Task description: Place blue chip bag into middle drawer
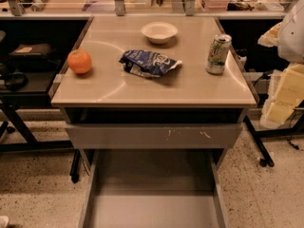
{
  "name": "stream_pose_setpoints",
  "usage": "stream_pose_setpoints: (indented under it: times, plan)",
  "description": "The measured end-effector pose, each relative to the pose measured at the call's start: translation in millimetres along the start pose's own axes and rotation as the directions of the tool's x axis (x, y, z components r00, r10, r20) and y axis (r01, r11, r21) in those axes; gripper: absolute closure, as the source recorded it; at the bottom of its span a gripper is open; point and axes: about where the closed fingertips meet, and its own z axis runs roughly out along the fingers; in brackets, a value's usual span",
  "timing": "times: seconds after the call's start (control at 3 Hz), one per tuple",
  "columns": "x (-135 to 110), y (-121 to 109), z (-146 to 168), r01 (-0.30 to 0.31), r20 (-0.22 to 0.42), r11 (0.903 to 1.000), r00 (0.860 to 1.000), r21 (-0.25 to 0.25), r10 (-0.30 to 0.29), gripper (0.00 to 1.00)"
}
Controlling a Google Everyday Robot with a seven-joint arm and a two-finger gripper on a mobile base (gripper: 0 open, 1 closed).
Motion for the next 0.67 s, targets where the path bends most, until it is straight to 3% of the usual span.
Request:
stream_pose_setpoints:
  times: [0.67]
  plan:
    - [-11.3, -1.4, 3.4, 0.023, 0.015, 0.9997, 1.0, 0.006, -0.023, 0.0]
